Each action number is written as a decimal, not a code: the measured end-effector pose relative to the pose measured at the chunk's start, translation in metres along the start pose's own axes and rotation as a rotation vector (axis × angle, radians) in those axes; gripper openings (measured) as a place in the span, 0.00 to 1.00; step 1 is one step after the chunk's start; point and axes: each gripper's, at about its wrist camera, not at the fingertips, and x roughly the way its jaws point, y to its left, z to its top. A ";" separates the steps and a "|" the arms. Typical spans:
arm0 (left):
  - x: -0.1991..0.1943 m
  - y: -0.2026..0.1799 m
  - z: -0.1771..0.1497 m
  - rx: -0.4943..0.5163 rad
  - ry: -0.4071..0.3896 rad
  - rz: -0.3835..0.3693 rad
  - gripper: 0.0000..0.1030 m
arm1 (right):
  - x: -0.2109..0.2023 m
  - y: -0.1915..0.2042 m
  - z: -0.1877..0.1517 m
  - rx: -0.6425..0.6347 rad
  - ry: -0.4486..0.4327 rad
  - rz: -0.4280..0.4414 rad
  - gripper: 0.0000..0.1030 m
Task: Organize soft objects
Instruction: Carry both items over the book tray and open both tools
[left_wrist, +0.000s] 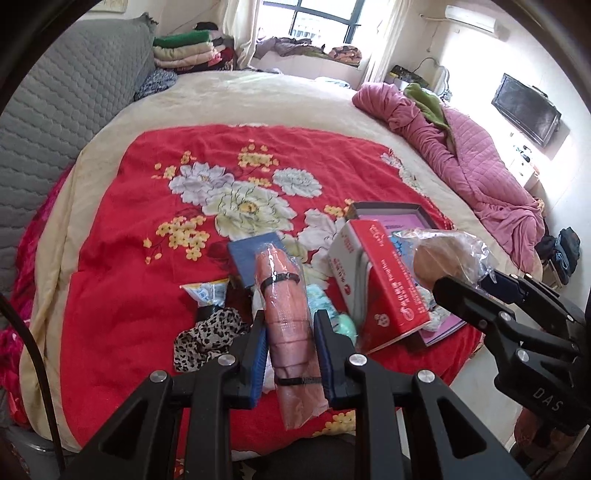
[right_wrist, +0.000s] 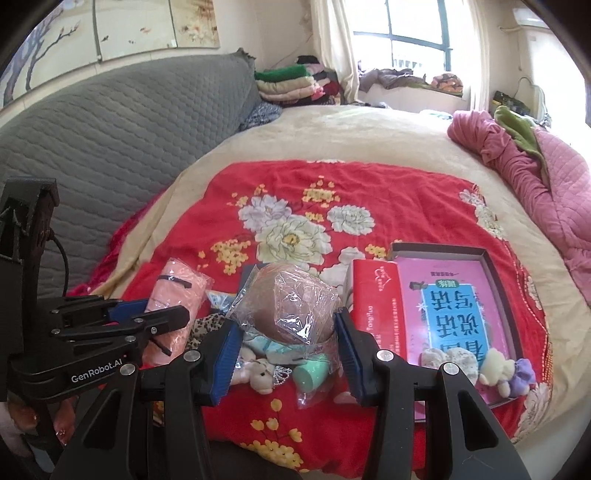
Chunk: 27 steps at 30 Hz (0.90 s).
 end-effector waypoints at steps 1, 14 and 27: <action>-0.004 -0.003 0.001 0.003 -0.008 0.002 0.24 | -0.004 -0.002 0.000 0.004 -0.006 -0.004 0.49; -0.031 -0.039 0.007 0.041 -0.069 0.000 0.24 | -0.052 -0.032 -0.001 0.066 -0.078 -0.038 0.49; -0.013 -0.095 0.012 0.127 -0.045 -0.024 0.24 | -0.086 -0.096 -0.016 0.152 -0.112 -0.113 0.49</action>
